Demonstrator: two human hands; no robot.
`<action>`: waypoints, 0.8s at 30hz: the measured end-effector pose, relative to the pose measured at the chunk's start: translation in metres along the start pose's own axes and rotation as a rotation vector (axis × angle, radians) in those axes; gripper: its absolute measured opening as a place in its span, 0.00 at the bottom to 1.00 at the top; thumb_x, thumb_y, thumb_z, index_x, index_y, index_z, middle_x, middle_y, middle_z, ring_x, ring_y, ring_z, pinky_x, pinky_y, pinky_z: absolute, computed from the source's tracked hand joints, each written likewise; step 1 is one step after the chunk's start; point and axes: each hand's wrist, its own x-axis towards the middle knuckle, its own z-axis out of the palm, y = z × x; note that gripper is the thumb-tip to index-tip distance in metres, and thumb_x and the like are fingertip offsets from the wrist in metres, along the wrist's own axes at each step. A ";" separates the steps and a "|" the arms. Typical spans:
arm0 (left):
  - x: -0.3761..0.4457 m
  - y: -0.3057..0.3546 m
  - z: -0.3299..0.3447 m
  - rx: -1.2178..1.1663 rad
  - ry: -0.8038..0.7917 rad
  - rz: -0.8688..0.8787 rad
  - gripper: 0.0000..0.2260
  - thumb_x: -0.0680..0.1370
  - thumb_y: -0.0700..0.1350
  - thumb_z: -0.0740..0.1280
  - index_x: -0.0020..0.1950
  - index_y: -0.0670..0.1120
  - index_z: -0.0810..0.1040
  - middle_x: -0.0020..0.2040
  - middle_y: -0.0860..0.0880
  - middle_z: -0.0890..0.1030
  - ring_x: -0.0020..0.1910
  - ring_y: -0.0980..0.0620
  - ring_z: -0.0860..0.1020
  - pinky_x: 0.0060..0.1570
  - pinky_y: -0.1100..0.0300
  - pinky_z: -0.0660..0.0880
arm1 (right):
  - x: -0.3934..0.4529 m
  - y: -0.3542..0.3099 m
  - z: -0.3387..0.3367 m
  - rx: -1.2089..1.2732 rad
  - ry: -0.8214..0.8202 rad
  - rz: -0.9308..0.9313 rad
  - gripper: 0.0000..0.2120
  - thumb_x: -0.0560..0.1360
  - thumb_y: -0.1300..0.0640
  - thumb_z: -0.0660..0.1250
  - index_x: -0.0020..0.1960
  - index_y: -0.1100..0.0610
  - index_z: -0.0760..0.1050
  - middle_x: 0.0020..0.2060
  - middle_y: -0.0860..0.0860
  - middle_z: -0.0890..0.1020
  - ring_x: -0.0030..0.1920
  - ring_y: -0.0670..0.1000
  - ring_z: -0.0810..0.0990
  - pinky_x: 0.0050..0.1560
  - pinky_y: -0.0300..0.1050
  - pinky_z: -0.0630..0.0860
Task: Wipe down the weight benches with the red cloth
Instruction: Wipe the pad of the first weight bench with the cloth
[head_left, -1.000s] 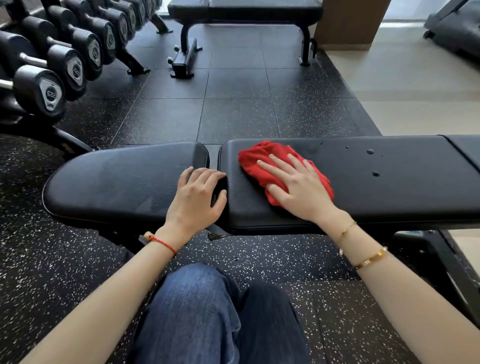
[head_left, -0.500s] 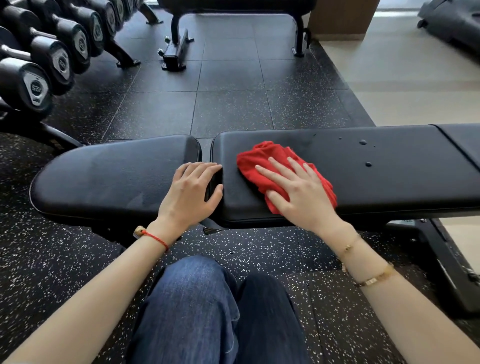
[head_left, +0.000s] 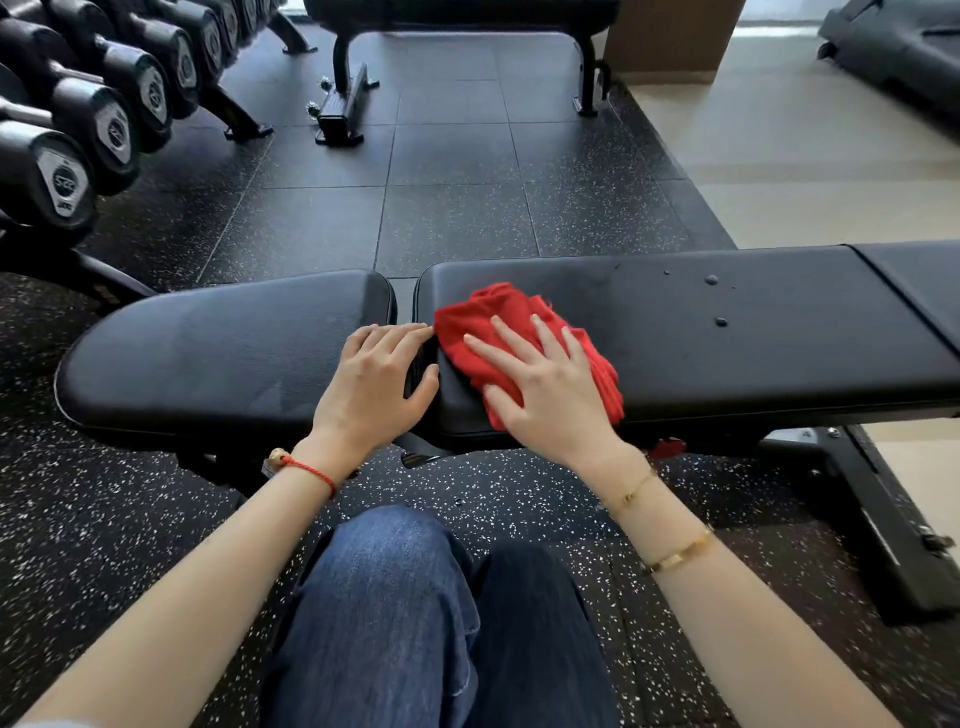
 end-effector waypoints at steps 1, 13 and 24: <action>0.000 -0.001 0.000 -0.003 0.000 0.000 0.22 0.77 0.53 0.58 0.67 0.45 0.77 0.64 0.49 0.80 0.63 0.47 0.77 0.71 0.49 0.65 | -0.008 0.003 -0.002 0.008 0.003 -0.020 0.26 0.77 0.43 0.57 0.74 0.34 0.60 0.77 0.42 0.61 0.78 0.57 0.56 0.78 0.57 0.48; -0.002 -0.002 0.001 -0.014 -0.026 0.004 0.22 0.79 0.54 0.57 0.68 0.46 0.75 0.66 0.49 0.79 0.65 0.48 0.76 0.71 0.51 0.64 | 0.039 0.070 -0.020 -0.028 -0.033 0.290 0.26 0.79 0.41 0.58 0.75 0.35 0.58 0.79 0.44 0.57 0.79 0.59 0.52 0.77 0.62 0.45; 0.017 0.034 0.002 -0.129 0.096 -0.036 0.15 0.76 0.50 0.63 0.60 0.47 0.80 0.61 0.51 0.80 0.63 0.47 0.76 0.66 0.49 0.68 | -0.026 0.066 -0.017 0.025 0.062 0.125 0.25 0.79 0.45 0.60 0.74 0.34 0.61 0.77 0.41 0.62 0.79 0.55 0.55 0.77 0.54 0.46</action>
